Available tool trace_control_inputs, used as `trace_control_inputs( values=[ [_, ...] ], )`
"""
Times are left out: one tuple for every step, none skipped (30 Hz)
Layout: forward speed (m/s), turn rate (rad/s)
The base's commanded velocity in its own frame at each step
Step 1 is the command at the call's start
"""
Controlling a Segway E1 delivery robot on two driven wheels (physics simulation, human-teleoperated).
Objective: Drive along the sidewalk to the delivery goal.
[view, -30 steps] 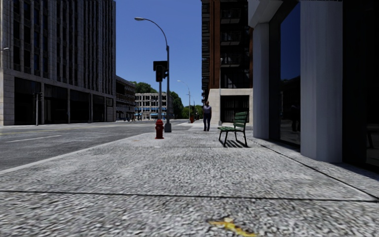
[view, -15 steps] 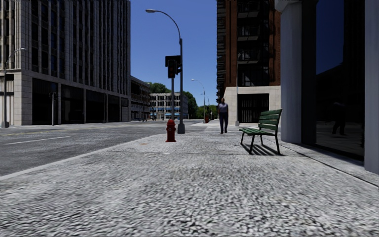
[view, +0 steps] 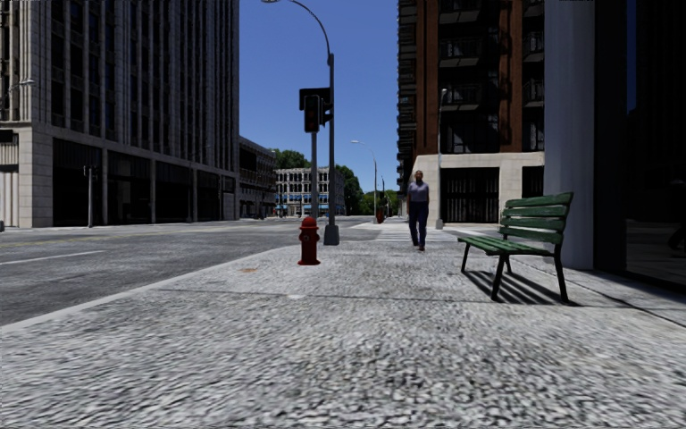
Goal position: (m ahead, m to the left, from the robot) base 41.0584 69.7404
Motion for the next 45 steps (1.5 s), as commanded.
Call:
trace_control_inputs(
  values=[
    [2.0,0.0],
    [2.0,0.0],
    [2.0,0.0],
    [2.0,0.0],
    [2.0,0.0],
    [2.0,0.02],
    [2.0,0.1],
    [2.0,0.16],
    [2.0,0.19],
    [2.0,0.19],
    [2.0,0.19],
    [2.0,0.2],
    [2.0,0.14],
    [2.0,0.0],
    [2.0,0.0],
    [2.0,0.0],
    [2.0,0.0],
    [2.0,0.0],
    [2.0,0.0],
    [2.0,0.0],
    [2.0,0.0],
    [2.0,0.0],
    [2.0,0.0],
    [2.0,0.0],
    [2.0,0.0],
    [2.0,0.0],
    [2.0,0.0],
    [2.0,0.0],
    [2.0,0.0],
    [2.0,0.0],
    [2.0,0.0],
    [2.0,0.0],
    [2.0,0.0],
    [2.0,0.0],
    [2.0,0.0],
    [2.0,0.0],
    [2.0,0.0],
    [2.0,0.0],
    [2.0,0.0],
    [2.0,0.0],
    [2.0,0.0],
    [2.0,0.0],
    [2.0,0.0],
    [2.0,0.0],
    [2.0,0.0]
  ],
)
